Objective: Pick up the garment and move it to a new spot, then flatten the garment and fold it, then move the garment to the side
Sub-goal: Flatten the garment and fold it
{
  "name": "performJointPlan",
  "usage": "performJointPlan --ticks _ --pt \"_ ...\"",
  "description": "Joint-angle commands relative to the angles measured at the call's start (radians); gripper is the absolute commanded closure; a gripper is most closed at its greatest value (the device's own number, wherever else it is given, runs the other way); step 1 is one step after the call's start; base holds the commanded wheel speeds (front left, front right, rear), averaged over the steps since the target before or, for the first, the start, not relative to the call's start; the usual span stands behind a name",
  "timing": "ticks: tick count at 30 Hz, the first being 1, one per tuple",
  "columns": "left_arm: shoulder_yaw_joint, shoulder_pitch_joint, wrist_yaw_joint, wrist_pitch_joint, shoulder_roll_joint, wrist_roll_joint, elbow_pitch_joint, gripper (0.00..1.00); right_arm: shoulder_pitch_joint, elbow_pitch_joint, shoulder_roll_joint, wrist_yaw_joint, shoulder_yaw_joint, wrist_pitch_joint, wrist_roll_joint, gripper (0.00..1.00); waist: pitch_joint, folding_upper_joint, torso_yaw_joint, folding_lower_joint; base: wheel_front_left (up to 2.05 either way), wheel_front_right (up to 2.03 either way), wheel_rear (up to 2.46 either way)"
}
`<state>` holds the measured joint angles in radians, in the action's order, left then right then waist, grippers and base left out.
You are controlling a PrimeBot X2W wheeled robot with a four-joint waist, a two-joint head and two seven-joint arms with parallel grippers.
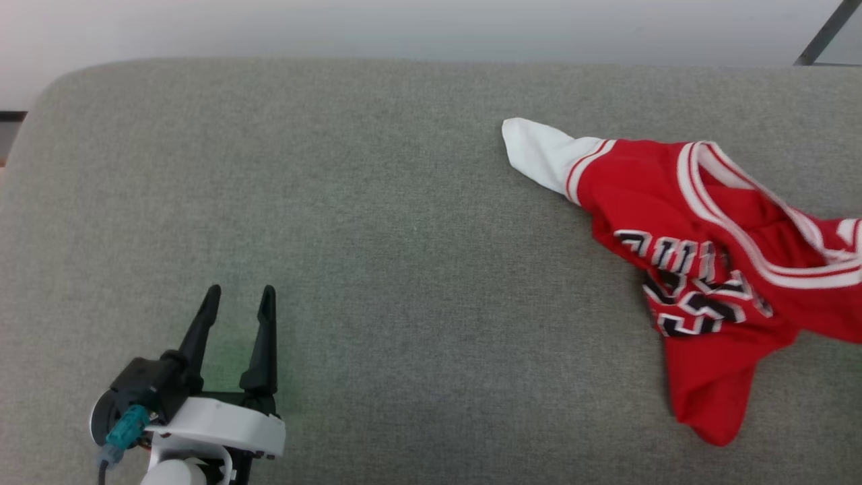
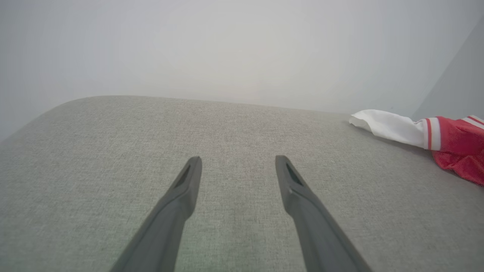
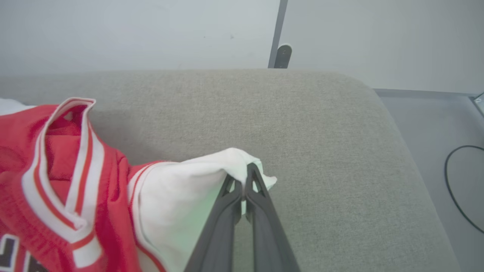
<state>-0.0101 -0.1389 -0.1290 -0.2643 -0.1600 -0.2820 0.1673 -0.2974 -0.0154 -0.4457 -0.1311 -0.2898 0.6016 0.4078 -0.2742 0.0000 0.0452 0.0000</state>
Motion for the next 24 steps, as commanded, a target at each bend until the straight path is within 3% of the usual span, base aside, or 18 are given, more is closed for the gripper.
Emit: performJointPlan --ticks 1,15,16,17,18,19,24 --pt "0.0 -0.006 -0.002 0.0 -0.003 -0.004 0.001 0.0 -0.01 -0.021 0.0 0.001 -0.013 -0.032 -0.014 1.0 -0.008 0.0 0.007 0.0 0.0 0.0 0.0" --pt "-0.006 -0.025 -0.002 0.0 -0.014 -0.001 0.011 0.0 -0.125 -0.483 0.059 0.001 -0.173 -0.285 -0.182 1.0 -0.036 0.0 0.015 0.0 0.0 0.0 0.0" --pt "-0.008 -0.03 -0.002 0.0 -0.017 0.001 0.01 0.0 -0.139 -0.496 0.063 0.001 -0.172 -0.299 -0.184 0.89 -0.036 0.0 0.012 0.0 0.0 0.0 0.0" --pt "-0.01 -0.035 -0.002 0.0 -0.021 0.003 0.008 0.0 -0.152 -0.508 0.065 0.001 -0.169 -0.315 -0.184 0.62 -0.036 0.0 0.008 0.0 0.0 0.0 0.0" --pt "-0.016 -0.041 -0.002 0.0 -0.027 0.002 0.007 0.0 -0.161 -0.515 0.065 0.001 -0.166 -0.333 -0.181 0.07 -0.035 0.0 0.003 0.0 0.0 0.0 0.0" --pt "-0.021 -0.048 -0.002 0.0 -0.034 -0.002 0.004 0.0 -0.168 -0.519 0.067 0.001 -0.167 -0.351 -0.176 0.0 -0.033 0.0 -0.001 0.0 0.0 0.0 0.0" --pt "-0.054 -0.111 -0.002 0.0 -0.103 -0.02 -0.018 0.0 -0.15 -0.476 0.07 0.001 -0.136 -0.457 -0.122 0.0 -0.017 0.0 -0.032 0.0 0.0 0.0 0.0"
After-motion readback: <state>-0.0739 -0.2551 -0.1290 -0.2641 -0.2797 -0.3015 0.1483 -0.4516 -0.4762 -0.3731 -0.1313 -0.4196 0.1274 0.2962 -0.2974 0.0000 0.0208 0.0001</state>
